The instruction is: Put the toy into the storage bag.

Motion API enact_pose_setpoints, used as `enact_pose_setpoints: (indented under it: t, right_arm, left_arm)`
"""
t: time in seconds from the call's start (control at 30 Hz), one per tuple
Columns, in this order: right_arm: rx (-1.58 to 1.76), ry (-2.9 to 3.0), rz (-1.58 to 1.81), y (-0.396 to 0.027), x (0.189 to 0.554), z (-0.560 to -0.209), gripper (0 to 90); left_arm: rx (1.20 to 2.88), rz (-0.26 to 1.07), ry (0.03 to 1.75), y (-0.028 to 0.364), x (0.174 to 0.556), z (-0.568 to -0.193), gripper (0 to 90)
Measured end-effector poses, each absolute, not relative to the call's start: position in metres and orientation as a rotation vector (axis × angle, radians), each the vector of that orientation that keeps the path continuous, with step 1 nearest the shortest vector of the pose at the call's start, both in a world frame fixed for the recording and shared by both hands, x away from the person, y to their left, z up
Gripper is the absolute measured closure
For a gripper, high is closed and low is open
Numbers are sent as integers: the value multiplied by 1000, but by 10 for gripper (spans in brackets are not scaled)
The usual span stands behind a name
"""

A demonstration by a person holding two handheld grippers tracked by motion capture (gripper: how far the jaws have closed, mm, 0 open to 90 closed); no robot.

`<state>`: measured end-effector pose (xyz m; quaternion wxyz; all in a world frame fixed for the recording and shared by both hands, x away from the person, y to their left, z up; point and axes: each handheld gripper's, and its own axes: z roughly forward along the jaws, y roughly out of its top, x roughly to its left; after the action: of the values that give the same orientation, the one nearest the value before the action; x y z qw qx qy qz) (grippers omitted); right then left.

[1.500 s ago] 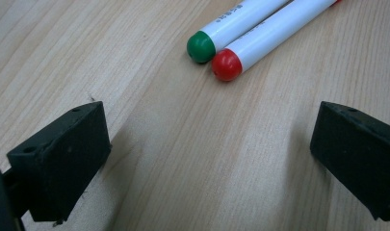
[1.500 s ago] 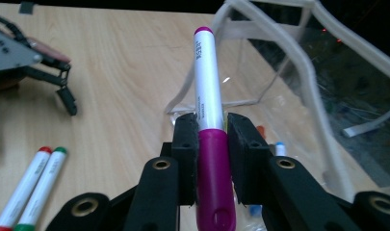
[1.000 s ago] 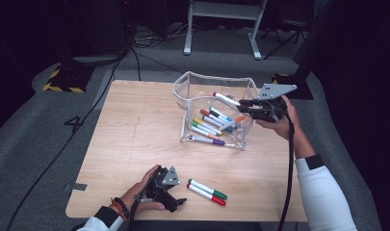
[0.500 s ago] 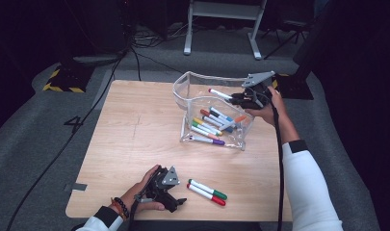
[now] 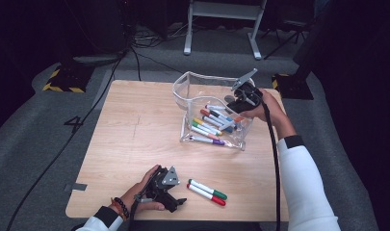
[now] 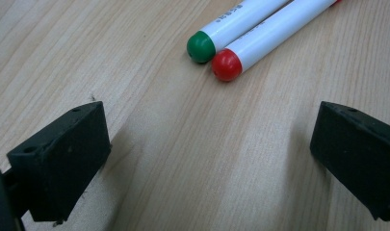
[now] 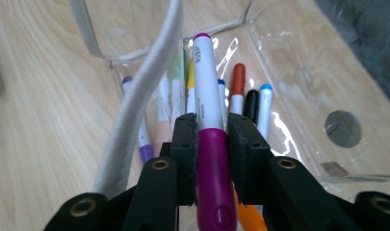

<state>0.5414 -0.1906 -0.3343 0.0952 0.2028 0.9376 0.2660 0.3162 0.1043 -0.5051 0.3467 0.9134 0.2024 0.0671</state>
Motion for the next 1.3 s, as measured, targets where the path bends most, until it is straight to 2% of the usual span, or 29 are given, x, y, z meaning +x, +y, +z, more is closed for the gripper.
enact_pose_setpoints:
  t: [0.17, 0.43, 0.7, 0.9, 1.13, 1.3]
  right_arm:
    - [593, 2810, 759, -191, 540, -336, 676]
    - [646, 2672, 779, -202, 538, -327, 498]
    - [737, 2484, 918, -232, 521, -300, 435]
    - [750, 2384, 1030, -255, 495, -286, 391]
    - [692, 2337, 1131, -277, 453, -291, 368]
    - [658, 2340, 1164, -285, 423, -309, 367]
  left_arm:
    - [2369, 174, 525, 104, 316, -505, 5]
    - [2369, 174, 525, 104, 316, -505, 6]
    - [2368, 174, 525, 104, 316, -505, 5]
    - [2369, 175, 524, 104, 316, -505, 6]
    - [2369, 175, 524, 104, 316, -505, 6]
    - [2368, 175, 524, 104, 316, -505, 6]
